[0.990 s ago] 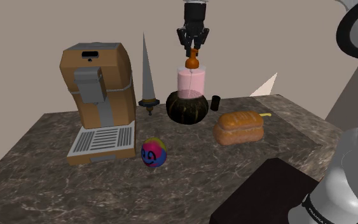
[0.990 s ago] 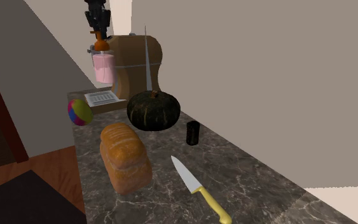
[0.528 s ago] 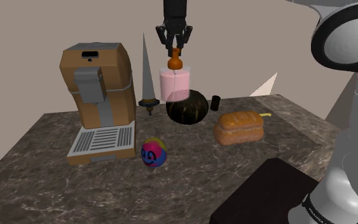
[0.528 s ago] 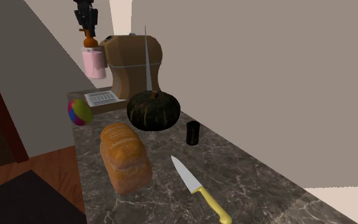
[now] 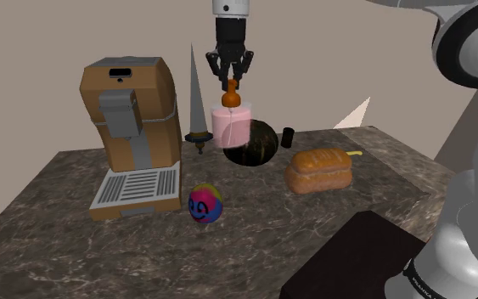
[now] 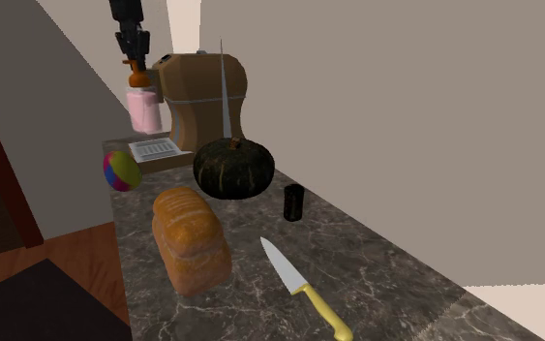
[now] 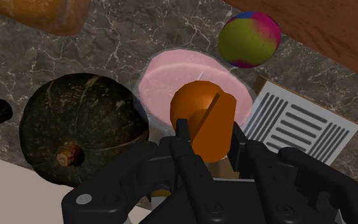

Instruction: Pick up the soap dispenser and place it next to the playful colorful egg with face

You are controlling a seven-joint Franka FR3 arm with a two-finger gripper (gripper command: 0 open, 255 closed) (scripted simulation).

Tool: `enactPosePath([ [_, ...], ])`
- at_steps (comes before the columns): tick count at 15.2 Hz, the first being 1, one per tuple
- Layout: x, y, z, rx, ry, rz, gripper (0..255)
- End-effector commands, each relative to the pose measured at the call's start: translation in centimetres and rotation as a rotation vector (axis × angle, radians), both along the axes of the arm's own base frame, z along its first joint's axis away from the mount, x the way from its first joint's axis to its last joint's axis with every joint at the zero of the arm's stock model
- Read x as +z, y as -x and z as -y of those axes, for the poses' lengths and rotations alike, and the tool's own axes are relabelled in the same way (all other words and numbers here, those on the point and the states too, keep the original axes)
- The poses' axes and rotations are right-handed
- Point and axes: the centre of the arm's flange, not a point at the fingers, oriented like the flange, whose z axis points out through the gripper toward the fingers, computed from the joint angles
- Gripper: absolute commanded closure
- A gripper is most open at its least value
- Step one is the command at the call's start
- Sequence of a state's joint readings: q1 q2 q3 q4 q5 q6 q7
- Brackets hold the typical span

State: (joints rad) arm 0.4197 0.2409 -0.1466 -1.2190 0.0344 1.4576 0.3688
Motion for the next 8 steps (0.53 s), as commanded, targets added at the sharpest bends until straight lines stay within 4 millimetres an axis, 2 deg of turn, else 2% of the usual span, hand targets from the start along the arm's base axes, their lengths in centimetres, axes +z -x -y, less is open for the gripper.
enactPosePath([
  [1, -1.0, 0.0, 0.1, 0.000, 0.000, 0.001, 255],
  [8, -4.7, 0.0, 0.1, 0.000, 0.000, 0.001, 255],
])
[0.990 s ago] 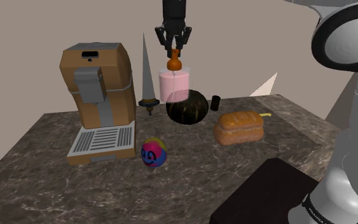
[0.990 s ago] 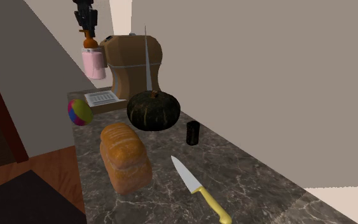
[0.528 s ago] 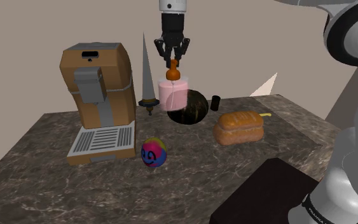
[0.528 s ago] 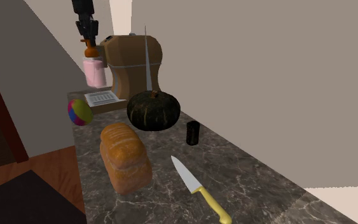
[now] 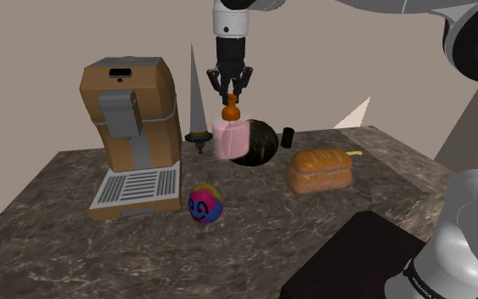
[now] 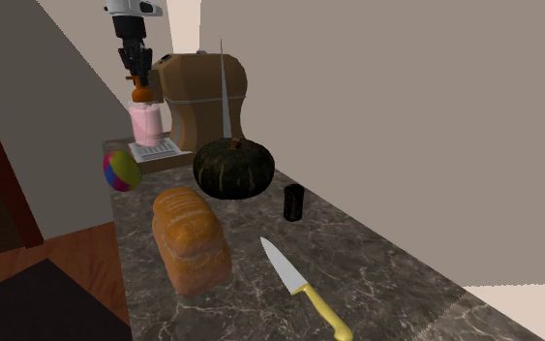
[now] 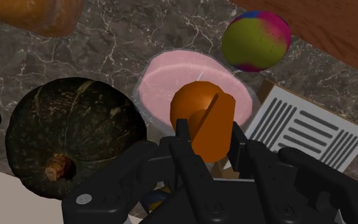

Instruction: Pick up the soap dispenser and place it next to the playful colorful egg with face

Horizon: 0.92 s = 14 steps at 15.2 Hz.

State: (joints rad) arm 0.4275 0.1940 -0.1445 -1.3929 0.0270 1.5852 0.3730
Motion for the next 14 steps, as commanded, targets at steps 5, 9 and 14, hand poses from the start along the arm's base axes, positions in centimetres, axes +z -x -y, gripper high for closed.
enactPosePath([
  [5, -3.2, 0.0, 0.1, 0.000, 0.000, 0.001, 255],
  [9, -5.3, 0.0, 0.1, 0.000, 0.000, 0.001, 255],
  [14, -7.9, 0.0, 0.1, 0.000, 0.000, 0.001, 255],
])
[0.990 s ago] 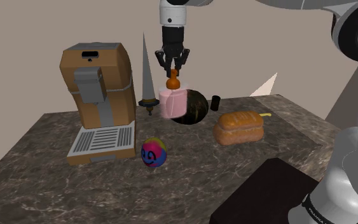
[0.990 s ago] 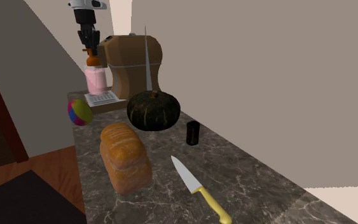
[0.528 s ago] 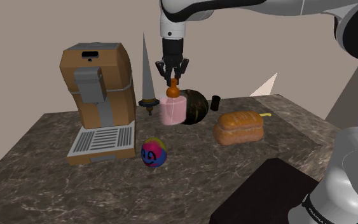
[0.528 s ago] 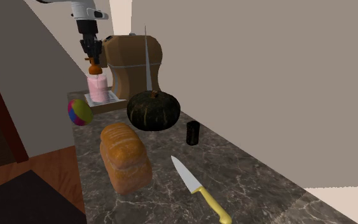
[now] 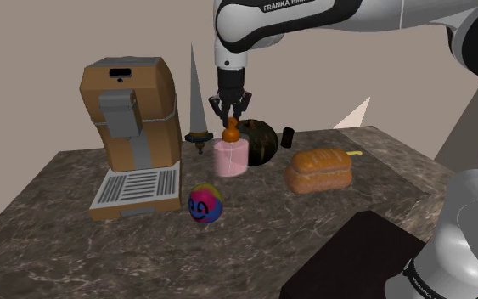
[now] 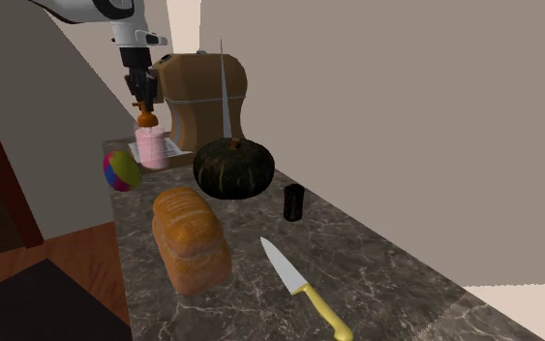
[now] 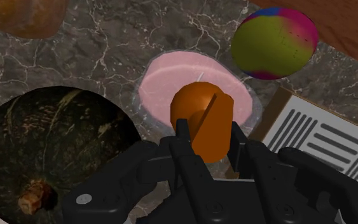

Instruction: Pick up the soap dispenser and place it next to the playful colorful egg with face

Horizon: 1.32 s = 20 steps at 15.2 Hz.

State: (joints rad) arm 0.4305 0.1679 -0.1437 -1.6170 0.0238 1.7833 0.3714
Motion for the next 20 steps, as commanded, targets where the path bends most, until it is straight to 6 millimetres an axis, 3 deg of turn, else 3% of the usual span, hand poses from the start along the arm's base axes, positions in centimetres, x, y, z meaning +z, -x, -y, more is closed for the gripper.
enactPosePath([
  [1, -1.1, 0.0, 0.0, 0.000, 0.000, 0.001, 255],
  [20, -10.5, 0.0, 0.0, 0.000, 0.000, 0.001, 255],
])
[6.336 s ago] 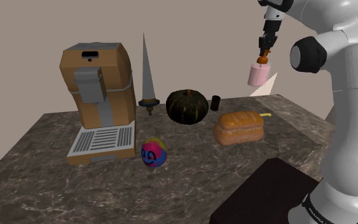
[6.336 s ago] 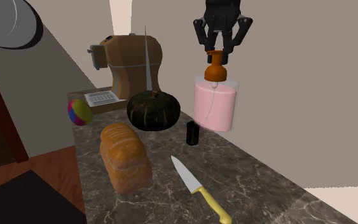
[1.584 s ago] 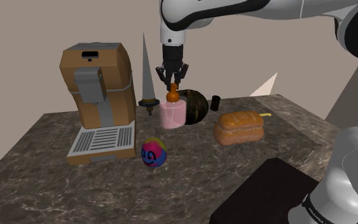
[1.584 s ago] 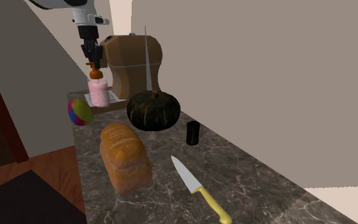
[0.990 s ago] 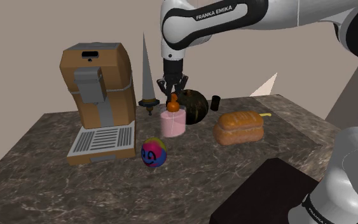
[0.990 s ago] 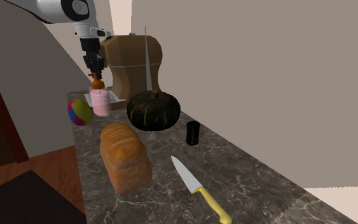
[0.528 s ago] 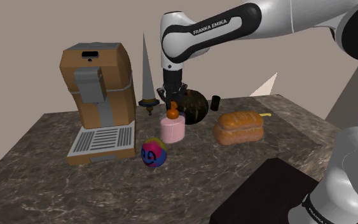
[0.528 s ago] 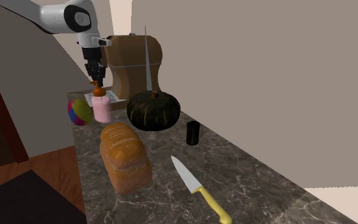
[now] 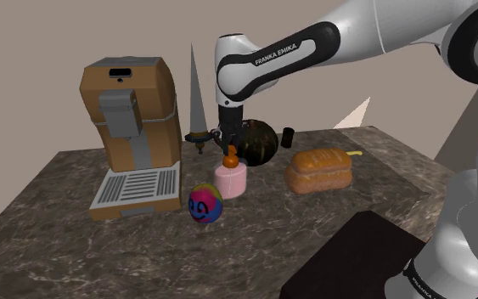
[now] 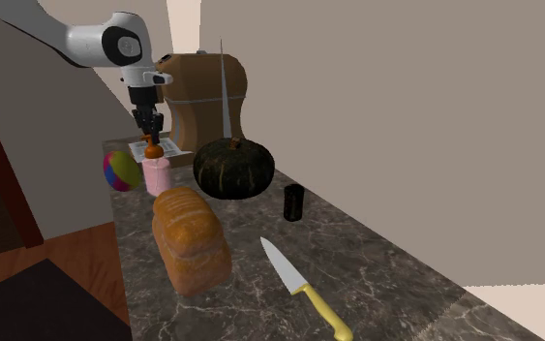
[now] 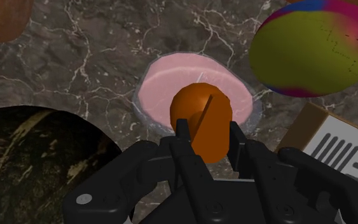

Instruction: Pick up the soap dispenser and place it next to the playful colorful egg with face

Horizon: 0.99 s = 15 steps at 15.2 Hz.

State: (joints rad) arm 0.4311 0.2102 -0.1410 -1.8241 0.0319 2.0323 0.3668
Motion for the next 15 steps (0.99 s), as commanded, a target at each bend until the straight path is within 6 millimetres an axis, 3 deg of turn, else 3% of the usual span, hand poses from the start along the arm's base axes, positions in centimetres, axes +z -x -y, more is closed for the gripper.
enactPosePath([
  [1, -0.2, 0.0, 0.0, 0.000, 0.000, 0.001, 255],
  [7, -0.2, 0.0, 0.0, 0.000, 0.000, 0.001, 255],
  [8, -0.2, 0.0, 0.0, 0.000, 0.000, 0.001, 0],
  [13, -0.2, 0.0, 0.0, 0.000, 0.000, 0.001, 0],
  [15, 2.4, 0.0, 0.0, 0.000, 0.000, 0.001, 0],
])
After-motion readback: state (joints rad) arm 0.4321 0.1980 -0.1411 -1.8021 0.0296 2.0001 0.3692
